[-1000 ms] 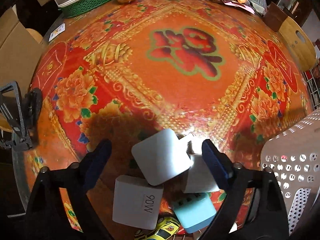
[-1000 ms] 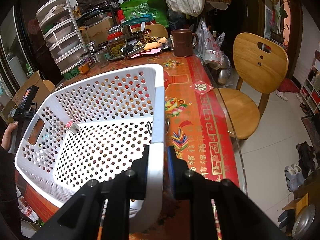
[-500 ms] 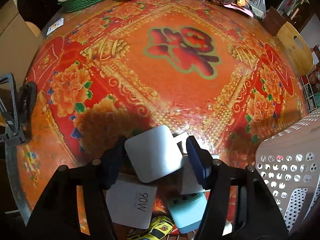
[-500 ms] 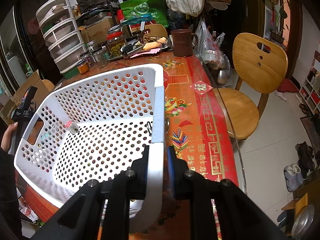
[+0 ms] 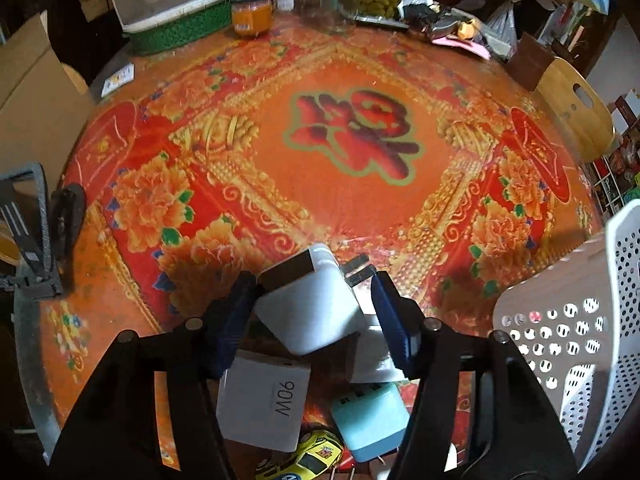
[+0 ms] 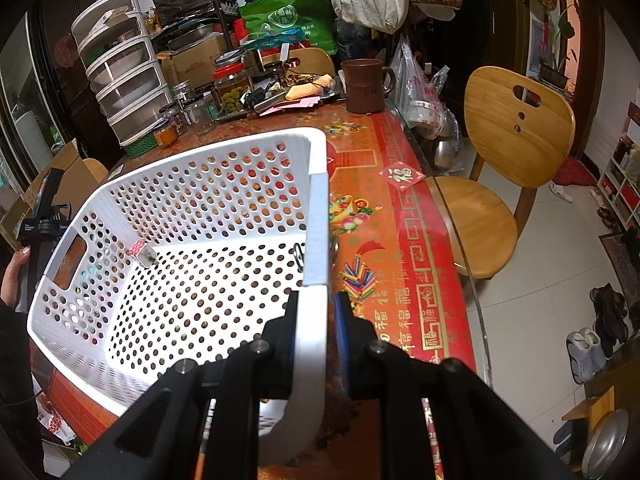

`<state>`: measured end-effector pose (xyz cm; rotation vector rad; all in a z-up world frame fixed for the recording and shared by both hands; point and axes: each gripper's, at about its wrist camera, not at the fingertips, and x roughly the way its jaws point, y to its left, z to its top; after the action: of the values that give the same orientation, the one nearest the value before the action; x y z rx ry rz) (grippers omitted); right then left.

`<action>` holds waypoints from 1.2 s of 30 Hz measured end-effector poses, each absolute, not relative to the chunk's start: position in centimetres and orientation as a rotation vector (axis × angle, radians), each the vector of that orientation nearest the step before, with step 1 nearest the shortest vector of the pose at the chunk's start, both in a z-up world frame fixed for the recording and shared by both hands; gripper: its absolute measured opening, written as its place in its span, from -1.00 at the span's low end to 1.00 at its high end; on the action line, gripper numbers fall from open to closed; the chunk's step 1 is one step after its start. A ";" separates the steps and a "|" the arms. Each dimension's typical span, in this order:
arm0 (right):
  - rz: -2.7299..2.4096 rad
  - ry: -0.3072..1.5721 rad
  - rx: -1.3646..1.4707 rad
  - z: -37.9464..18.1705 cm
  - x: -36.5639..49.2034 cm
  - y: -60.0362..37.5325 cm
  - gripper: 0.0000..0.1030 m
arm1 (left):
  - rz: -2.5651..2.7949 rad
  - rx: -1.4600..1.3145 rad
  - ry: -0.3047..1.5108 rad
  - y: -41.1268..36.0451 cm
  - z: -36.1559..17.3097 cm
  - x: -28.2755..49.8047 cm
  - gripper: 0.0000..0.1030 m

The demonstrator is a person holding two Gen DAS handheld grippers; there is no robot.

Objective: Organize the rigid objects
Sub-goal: 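Move the left tool to the chargers and grasp the black-faced white charger, then lift the black-faced charger and carry it over the basket with the left tool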

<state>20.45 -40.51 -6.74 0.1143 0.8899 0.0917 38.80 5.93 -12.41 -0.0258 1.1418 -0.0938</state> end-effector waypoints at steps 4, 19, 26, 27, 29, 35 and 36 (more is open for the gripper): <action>0.086 0.890 0.111 -6.8 20.4 -40.5 -0.72 | -0.095 0.010 1.071 5.4 -10.6 37.9 -0.79; 0.091 0.890 0.115 -6.8 20.2 -40.5 -0.72 | -0.141 -0.004 1.049 6.0 -9.9 37.2 -0.02; 0.090 0.889 0.114 -6.8 20.2 -40.6 -0.72 | -0.162 0.016 1.068 4.9 -9.8 38.0 0.85; 0.091 0.889 0.116 -6.8 20.2 -40.6 -0.72 | -0.139 0.040 1.092 4.6 -10.5 38.3 0.84; 0.092 0.888 0.115 -6.7 20.1 -40.6 -0.72 | -0.139 0.044 1.118 4.3 -11.5 38.5 0.80; 0.094 0.888 0.116 -6.7 20.1 -40.5 -0.72 | -0.152 0.016 1.200 4.1 -14.2 39.3 0.25; 0.095 0.888 0.115 -6.6 20.0 -40.5 -0.72 | -0.155 0.011 1.211 4.2 -14.5 39.5 0.07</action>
<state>20.04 -40.54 -6.64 0.1154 0.8882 0.0951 39.48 4.16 -14.51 0.0109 1.2107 -0.1548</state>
